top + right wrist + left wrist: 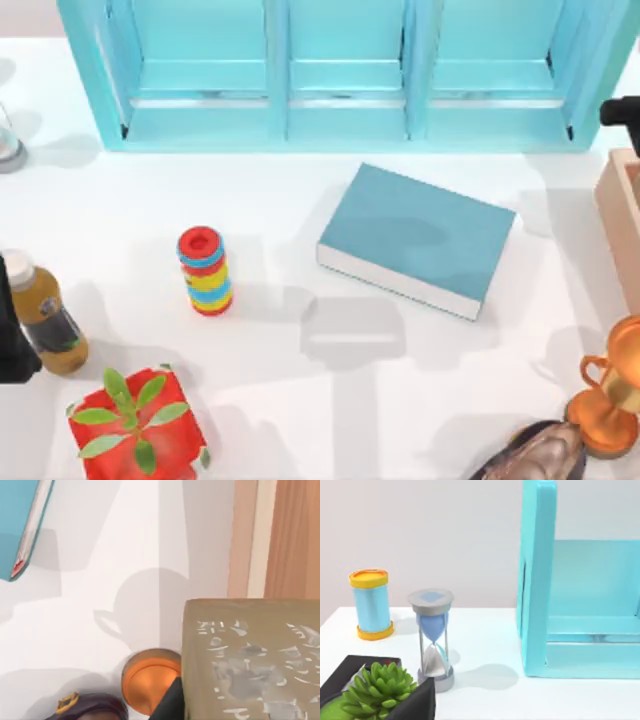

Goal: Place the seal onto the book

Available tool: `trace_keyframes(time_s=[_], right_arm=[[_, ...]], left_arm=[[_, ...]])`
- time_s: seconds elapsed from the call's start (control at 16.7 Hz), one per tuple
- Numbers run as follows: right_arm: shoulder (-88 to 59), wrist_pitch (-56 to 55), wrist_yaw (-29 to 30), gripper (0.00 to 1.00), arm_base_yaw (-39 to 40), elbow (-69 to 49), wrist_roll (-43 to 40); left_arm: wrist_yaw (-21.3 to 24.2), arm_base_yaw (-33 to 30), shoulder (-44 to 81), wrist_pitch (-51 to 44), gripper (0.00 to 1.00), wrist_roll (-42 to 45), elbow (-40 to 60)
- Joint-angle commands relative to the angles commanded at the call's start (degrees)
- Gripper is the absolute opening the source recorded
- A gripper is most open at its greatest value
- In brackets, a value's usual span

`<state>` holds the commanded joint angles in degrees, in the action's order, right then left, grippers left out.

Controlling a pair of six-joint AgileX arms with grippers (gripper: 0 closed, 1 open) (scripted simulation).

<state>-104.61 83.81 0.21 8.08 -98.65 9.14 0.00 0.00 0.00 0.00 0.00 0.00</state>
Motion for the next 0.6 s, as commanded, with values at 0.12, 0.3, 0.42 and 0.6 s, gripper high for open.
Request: trace_keyframes(time_s=[0.12, 0.3, 0.42, 0.6], right_arm=[[-0.8, 0.01, 0.01, 0.0, 0.53, -0.82, 0.49], [-6.13, 0.03, 0.14, 0.0, 3.86, -6.16, 3.32], [-11.46, -0.06, 0.25, 0.0, 7.03, -11.5, 6.46], [-20.34, -0.46, 0.43, 0.0, 12.34, -20.28, 12.07]], left_arm=[[0.0, 0.0, 0.0, 0.0, 1.0, 0.0, 0.0], [0.0, 0.0, 0.0, 0.0, 1.0, 0.0, 0.0], [0.0, 0.0, 0.0, 0.0, 1.0, 0.0, 0.0], [0.0, 0.0, 0.0, 0.0, 1.0, 0.0, 0.0]])
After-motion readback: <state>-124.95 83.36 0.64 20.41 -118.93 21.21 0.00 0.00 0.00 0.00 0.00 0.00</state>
